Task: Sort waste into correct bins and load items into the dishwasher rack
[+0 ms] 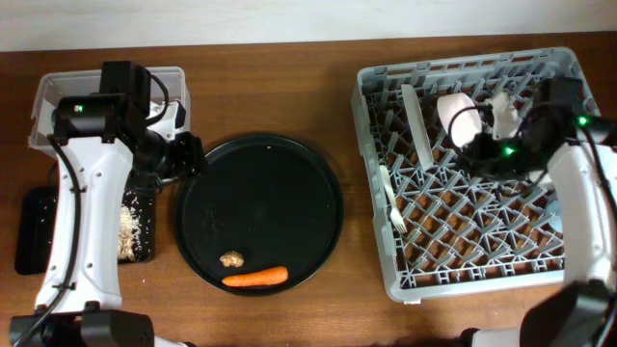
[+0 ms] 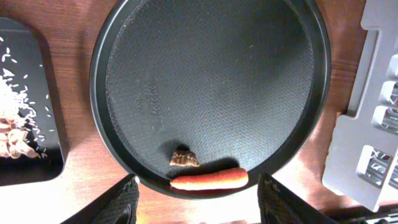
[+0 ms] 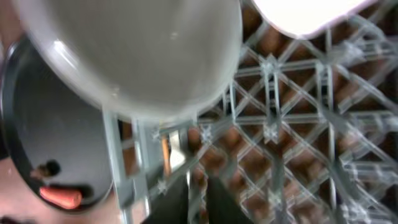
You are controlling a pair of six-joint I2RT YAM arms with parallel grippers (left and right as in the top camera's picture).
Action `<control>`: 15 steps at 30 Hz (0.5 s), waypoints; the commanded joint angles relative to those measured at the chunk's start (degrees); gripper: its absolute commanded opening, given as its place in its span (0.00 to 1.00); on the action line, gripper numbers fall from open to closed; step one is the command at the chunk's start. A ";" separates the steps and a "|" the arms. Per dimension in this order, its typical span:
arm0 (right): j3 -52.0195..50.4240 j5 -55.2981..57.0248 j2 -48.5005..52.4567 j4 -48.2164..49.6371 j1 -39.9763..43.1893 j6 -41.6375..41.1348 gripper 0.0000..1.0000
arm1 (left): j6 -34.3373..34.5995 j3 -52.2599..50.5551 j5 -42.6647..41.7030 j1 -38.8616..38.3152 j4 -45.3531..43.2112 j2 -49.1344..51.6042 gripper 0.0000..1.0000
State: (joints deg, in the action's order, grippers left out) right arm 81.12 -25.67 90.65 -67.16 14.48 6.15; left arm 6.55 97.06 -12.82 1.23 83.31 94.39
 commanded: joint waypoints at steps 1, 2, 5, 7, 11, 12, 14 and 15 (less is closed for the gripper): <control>1.99 3.06 -5.07 -5.33 -0.44 0.26 0.18 | 0.59 -0.57 -1.11 -0.09 0.37 -0.22 0.61; 1.99 3.50 -5.51 -6.91 -0.72 0.31 0.19 | 1.14 -0.74 -1.42 -0.17 0.46 -0.22 0.61; 1.92 4.68 -6.10 -11.87 -2.75 0.26 0.21 | 3.69 -2.43 -1.36 -1.53 0.90 -0.22 0.61; 1.88 6.84 -6.08 -14.67 -5.05 0.20 0.21 | 6.01 -4.39 -1.36 -3.04 0.98 -0.22 0.61; 1.03 18.71 -6.08 -17.11 -10.84 -8.96 0.23 | 13.64 -9.68 -1.33 -6.93 0.92 -0.24 0.61; 0.79 22.45 -6.08 -17.59 -12.07 -11.89 0.25 | 15.32 -11.10 -1.33 -7.96 0.94 -0.24 0.61; -0.15 28.65 -6.08 -18.18 -14.64 -17.31 0.33 | 18.60 -14.43 -1.31 -10.16 0.09 -0.24 0.61; -0.57 29.14 -6.08 -18.16 -15.28 -17.70 0.39 | 20.02 -15.76 -1.29 -10.86 -0.52 -0.24 0.61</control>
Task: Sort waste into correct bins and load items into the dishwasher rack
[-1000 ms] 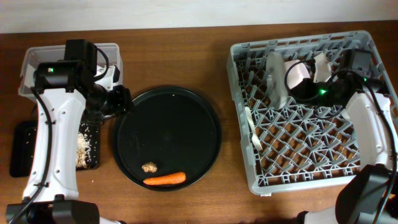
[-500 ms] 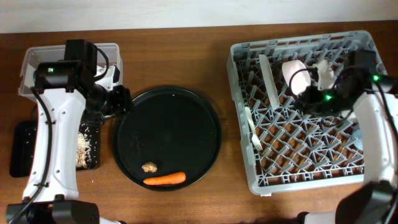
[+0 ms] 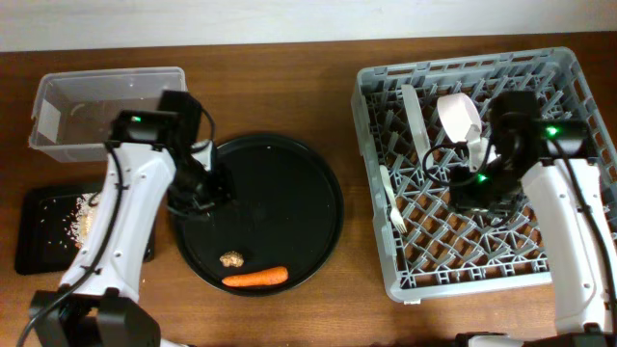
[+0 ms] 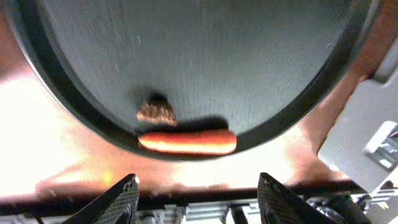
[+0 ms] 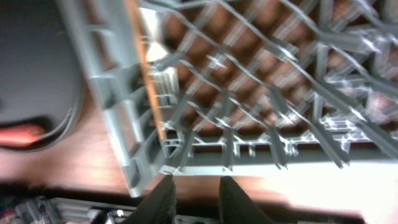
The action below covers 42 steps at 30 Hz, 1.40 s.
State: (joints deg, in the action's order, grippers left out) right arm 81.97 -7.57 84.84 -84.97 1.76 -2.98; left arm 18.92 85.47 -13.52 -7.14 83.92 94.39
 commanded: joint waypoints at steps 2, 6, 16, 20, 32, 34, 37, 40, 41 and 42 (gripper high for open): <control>-2.32 11.08 -0.26 0.11 -3.54 -9.16 0.41 | 11.96 -8.15 -0.59 -4.09 -3.43 -0.26 0.61; -2.69 11.10 -0.26 0.52 -3.63 -9.11 0.41 | 18.18 -15.19 0.39 -4.87 -7.96 -0.24 0.61; -2.69 11.10 -0.26 0.98 -3.63 -9.11 0.42 | 23.98 -24.96 6.95 -4.87 -15.96 -0.24 0.65; -2.69 11.10 -0.26 0.98 -3.63 -9.09 0.41 | 25.44 -29.46 6.95 -4.87 -20.98 -0.24 0.67; -2.69 11.10 -0.26 0.94 -3.63 -9.09 0.41 | 25.40 -35.78 7.37 -4.87 -30.75 -0.22 0.63; -2.69 11.10 -0.26 0.94 -3.63 -9.09 0.42 | 25.40 -35.78 7.37 -4.87 -30.82 -0.22 0.61; -2.69 11.10 -0.26 0.92 -3.63 -9.11 0.41 | 25.40 -35.78 7.37 -4.87 -31.56 -0.22 0.54; -2.69 11.10 -0.26 0.92 -3.63 -9.09 0.42 | 25.40 -35.78 7.39 -4.87 -32.63 -0.22 0.45; -2.69 11.08 -0.26 0.92 -3.63 -9.11 0.41 | 25.40 -35.78 7.39 -4.87 -32.92 -0.22 0.43; -2.69 11.10 -0.26 0.94 -3.63 -9.11 0.41 | 25.40 -35.78 7.39 -4.87 -33.16 -0.22 0.42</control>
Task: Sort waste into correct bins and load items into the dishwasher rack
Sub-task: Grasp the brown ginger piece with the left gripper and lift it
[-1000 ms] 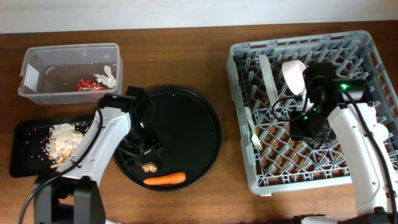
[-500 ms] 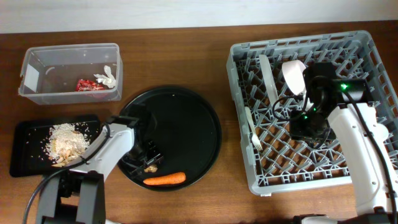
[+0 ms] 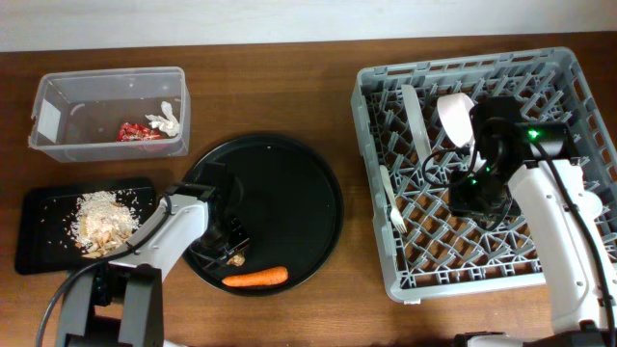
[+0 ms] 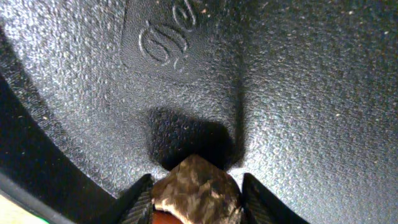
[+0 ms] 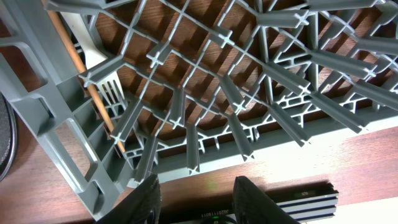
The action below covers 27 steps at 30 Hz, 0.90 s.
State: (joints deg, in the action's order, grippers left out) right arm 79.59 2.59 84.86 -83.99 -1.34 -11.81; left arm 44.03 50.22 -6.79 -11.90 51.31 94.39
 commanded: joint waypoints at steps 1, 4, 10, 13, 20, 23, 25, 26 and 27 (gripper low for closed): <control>-0.31 0.94 -0.28 -0.04 -0.52 -0.28 0.41 | 0.28 -0.52 0.66 -0.11 -0.98 -0.22 0.42; -0.31 0.94 -0.28 -0.04 -0.52 -0.28 0.41 | 0.28 -0.52 0.68 -0.09 -1.66 -0.22 0.37; -0.31 0.94 -0.28 -0.11 -0.52 -0.28 0.41 | 0.07 -0.48 0.70 0.09 -3.48 -0.24 0.28; -0.31 0.94 -0.28 -0.22 -0.52 -0.28 0.42 | 0.02 0.00 1.25 0.90 -3.54 -0.24 0.27; -0.31 0.92 -0.28 -0.24 -0.52 -0.28 0.41 | -6.88 5.73 1.75 6.91 -0.85 -0.24 0.20; -0.31 0.94 -0.28 -0.24 -0.52 -0.28 0.42 | -9.62 9.25 1.90 9.86 0.59 -0.24 0.20; -0.31 0.94 -0.28 -0.24 -0.52 -0.28 0.42 | -12.26 12.11 1.92 12.04 1.42 -0.26 0.20; -0.31 0.94 -0.28 -0.24 -0.52 -0.28 0.41 | -12.96 13.53 2.03 13.03 2.05 -0.24 0.20; -0.31 0.94 -0.28 -0.26 -0.52 -0.28 0.41 | -13.44 14.73 2.14 13.86 2.75 -0.24 0.20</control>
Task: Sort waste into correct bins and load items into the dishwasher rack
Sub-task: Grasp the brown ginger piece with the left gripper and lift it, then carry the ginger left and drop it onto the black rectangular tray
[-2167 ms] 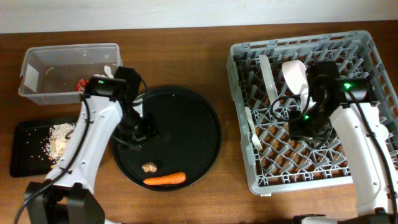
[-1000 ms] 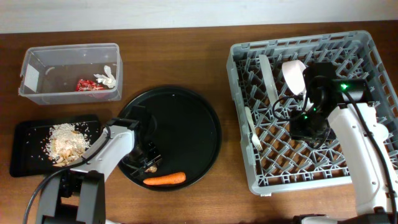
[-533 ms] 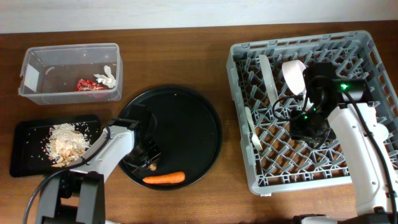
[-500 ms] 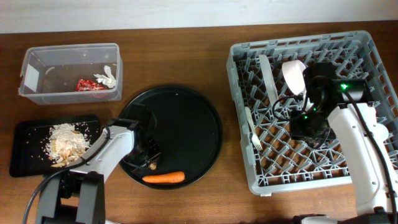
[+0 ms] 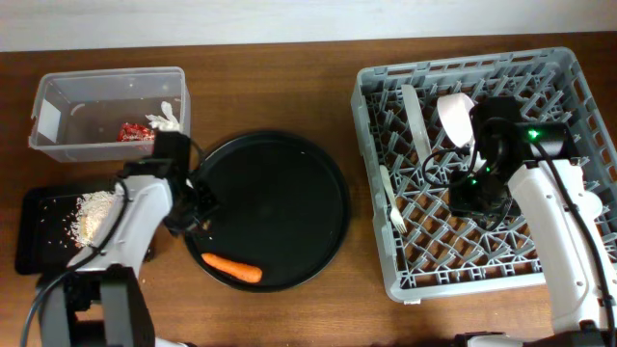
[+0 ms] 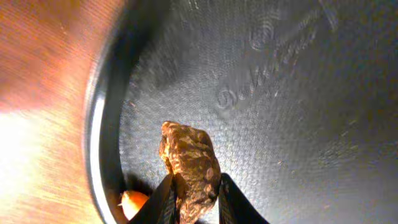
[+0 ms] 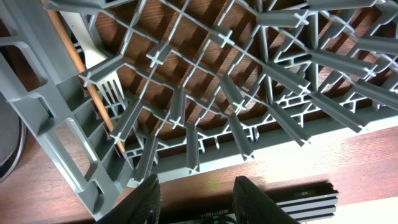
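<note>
My left gripper is shut on a brown food lump, held just above the left rim of the round black tray. An orange carrot lies on the tray's near part; its tip shows beside my fingers. My right gripper hangs open and empty over the middle of the grey dishwasher rack. A white cup sits in the rack's far part.
A clear bin at the far left holds a red wrapper and white tissue. Below it lies a black rectangular tray with rice. A fork and a flat white utensil rest in the rack's left side.
My left gripper, then open around the brown lump on the tray, is now shut on it and sits higher, near the tray's left rim. The carrot lies further left and tilted. The right arm is unchanged.
My left gripper was open between the clear bin and the round tray, and my right was beside the white cup. Then the left was over the tray's left part and the right over the rack's middle. The left was then down around the lump, and now holds it.
</note>
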You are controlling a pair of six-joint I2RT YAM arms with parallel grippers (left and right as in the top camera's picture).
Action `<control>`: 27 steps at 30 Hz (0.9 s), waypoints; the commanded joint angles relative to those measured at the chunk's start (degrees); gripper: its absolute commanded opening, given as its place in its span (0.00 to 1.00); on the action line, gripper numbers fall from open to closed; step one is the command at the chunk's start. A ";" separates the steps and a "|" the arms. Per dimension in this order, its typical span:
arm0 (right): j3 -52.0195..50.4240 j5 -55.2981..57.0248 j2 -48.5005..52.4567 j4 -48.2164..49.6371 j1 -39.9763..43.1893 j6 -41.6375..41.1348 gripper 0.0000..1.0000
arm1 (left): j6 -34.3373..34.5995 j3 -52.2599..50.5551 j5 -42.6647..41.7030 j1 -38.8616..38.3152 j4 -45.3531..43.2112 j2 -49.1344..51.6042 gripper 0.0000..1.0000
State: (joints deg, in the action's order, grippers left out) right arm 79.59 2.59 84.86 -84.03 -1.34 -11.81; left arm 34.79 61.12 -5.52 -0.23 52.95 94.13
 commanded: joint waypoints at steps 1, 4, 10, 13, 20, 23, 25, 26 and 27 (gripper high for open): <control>-0.31 0.94 -0.28 -0.20 -0.52 -0.28 0.41 | -4.92 5.07 0.90 3.06 1.79 0.00 0.20; -0.31 0.94 -0.28 -0.22 -0.52 -0.28 0.41 | -7.23 8.92 1.57 6.21 4.17 0.00 0.20; -0.31 0.94 -0.28 -0.20 -0.52 -0.28 0.41 | -7.28 12.61 6.08 14.93 5.81 0.00 0.21; -0.31 0.94 -0.28 -0.20 -0.52 -0.28 0.41 | -7.26 12.59 7.85 21.79 4.33 0.02 0.21; -0.31 0.94 -0.28 -0.96 -0.52 -0.28 0.42 | -7.23 10.82 10.82 33.88 0.92 1.86 0.21; -0.31 0.94 -0.28 -1.25 -0.52 -0.28 0.41 | -7.26 10.69 11.58 36.85 -0.26 3.41 0.21; -0.31 0.94 -0.28 -1.33 -0.52 -0.28 0.41 | -7.26 10.69 11.61 38.62 -1.09 4.31 0.22; -0.31 0.94 -0.28 -1.33 -0.52 -0.28 0.41 | -7.26 10.69 11.61 39.39 -1.36 4.79 0.22; -0.31 0.94 -0.28 -1.36 -0.52 -0.28 0.41 | -7.26 10.69 11.61 40.02 -1.57 5.31 0.22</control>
State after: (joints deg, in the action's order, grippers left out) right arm 79.59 2.59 84.86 -85.27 -1.34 -11.86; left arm 28.25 72.44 4.84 37.54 52.07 97.51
